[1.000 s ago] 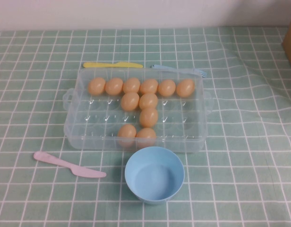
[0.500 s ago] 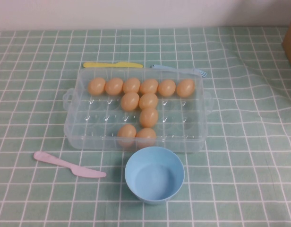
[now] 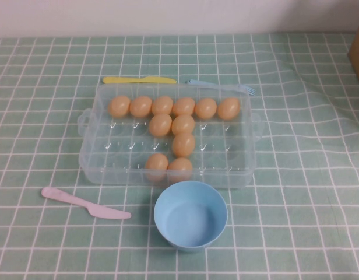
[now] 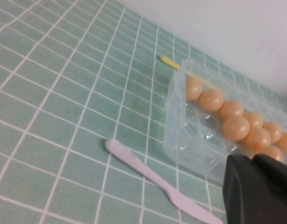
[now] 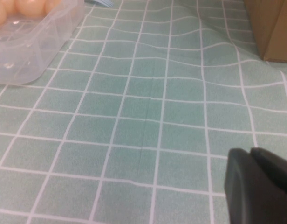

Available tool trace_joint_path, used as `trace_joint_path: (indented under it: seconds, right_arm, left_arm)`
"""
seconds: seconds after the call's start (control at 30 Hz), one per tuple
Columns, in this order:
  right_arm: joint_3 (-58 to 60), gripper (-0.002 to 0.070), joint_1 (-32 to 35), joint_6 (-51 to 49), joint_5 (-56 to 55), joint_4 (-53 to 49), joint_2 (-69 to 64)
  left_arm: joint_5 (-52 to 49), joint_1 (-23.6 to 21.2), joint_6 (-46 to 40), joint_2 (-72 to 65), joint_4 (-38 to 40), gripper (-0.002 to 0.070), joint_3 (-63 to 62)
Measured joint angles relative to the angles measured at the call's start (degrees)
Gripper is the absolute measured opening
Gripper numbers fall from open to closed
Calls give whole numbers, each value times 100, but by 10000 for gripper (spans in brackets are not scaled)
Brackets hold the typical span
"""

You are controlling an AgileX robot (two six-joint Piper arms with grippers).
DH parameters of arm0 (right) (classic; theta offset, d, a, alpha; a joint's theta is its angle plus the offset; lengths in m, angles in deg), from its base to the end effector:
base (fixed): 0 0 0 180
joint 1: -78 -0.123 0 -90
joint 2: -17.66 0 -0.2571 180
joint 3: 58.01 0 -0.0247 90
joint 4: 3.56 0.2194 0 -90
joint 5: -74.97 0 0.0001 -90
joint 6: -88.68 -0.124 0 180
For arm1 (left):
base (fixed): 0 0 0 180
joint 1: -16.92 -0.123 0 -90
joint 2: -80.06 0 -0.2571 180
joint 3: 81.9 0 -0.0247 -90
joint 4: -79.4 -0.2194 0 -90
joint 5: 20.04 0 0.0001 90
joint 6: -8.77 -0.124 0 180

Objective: Take an egg out of the egg box

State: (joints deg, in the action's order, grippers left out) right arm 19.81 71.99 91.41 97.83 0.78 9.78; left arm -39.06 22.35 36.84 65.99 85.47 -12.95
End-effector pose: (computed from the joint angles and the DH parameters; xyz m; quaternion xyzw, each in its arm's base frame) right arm 0.0789 0.0120 0.1599 -0.0421 0.8104 0.0490 0.5822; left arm 0.0858 -0.0125 0.2109 -0.1799 0.7557 -0.2240 0.5886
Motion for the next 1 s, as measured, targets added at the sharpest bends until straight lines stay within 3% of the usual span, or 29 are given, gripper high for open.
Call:
trace_joint_path:
  seconds: [0.3, 0.6, 1.0]
  right_arm:
    - [0, -18, 0, 0, 0, 0, 0]
    - [0, -18, 0, 0, 0, 0, 0]
    - [0, -18, 0, 0, 0, 0, 0]
  left_arm:
    - [-2440, 0, -2014, -2496, 96, -4, -2441]
    - [-2949, 30, -4066, -5097, 704, -4, -3913]
    - [-3292, 1487, -4355, -7972, 688, -4, -6016]
